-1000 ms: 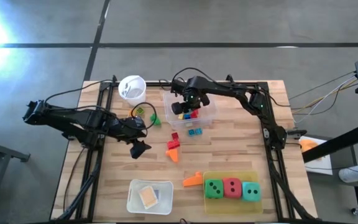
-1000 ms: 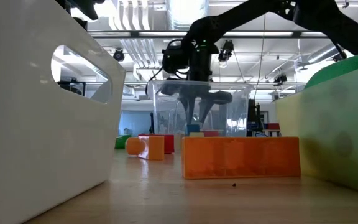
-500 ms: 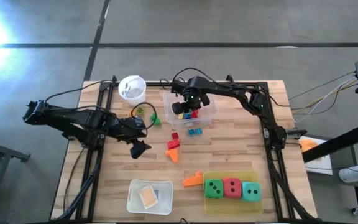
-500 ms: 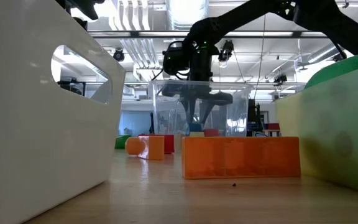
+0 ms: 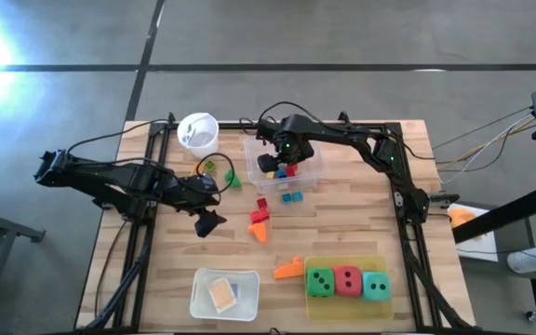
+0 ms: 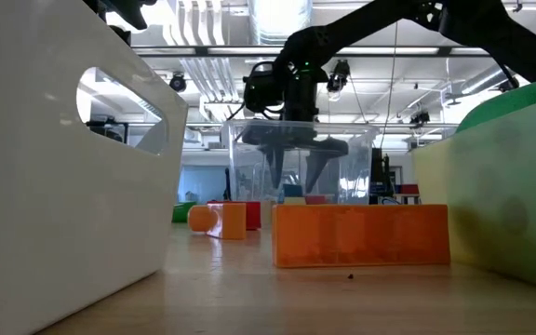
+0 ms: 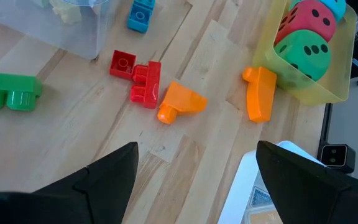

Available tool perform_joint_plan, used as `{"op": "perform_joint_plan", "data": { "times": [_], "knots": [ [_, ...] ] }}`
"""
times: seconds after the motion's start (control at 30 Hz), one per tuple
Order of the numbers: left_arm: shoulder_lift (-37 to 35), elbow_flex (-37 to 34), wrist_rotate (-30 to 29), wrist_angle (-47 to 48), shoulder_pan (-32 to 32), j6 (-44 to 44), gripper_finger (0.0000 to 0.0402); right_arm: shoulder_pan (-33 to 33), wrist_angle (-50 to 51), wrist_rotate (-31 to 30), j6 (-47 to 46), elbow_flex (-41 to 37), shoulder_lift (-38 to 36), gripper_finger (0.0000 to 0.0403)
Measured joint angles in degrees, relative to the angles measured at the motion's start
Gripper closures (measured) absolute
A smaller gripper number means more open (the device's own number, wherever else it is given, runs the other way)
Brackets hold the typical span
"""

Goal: Pick & Place Toys
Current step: Adjust the transparent bin on the table

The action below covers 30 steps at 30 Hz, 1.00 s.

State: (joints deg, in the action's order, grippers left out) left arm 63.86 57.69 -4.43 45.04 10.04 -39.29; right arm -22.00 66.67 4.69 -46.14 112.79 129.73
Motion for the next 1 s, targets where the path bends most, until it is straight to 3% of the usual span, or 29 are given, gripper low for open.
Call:
{"op": "perform_joint_plan", "data": {
  "times": [0.2, 0.6, 0.8, 1.0],
  "knots": [
    [0.00, 0.00, 0.00, 0.02, 0.01, 0.00, 0.0071, 0.02, 0.46, -0.09, -0.09, 0.28, 0.00, 0.0039],
    [-0.05, 1.21, -0.02, 1.61, 0.00, -0.11, 0.0071, 2.15, 3.82, -0.68, 3.11, 7.41, 0.00, 0.0033],
    [-0.20, 5.59, -1.67, 8.61, -0.75, 0.00, 0.0071, 5.83, 12.49, -5.30, 6.94, 12.25, -0.39, 0.0033],
    [-0.17, 7.67, -3.51, 13.09, -1.97, 2.77, 0.0071, 9.68, 17.53, -12.37, 8.00, 14.06, -5.22, 0.0032]
  ]
}}
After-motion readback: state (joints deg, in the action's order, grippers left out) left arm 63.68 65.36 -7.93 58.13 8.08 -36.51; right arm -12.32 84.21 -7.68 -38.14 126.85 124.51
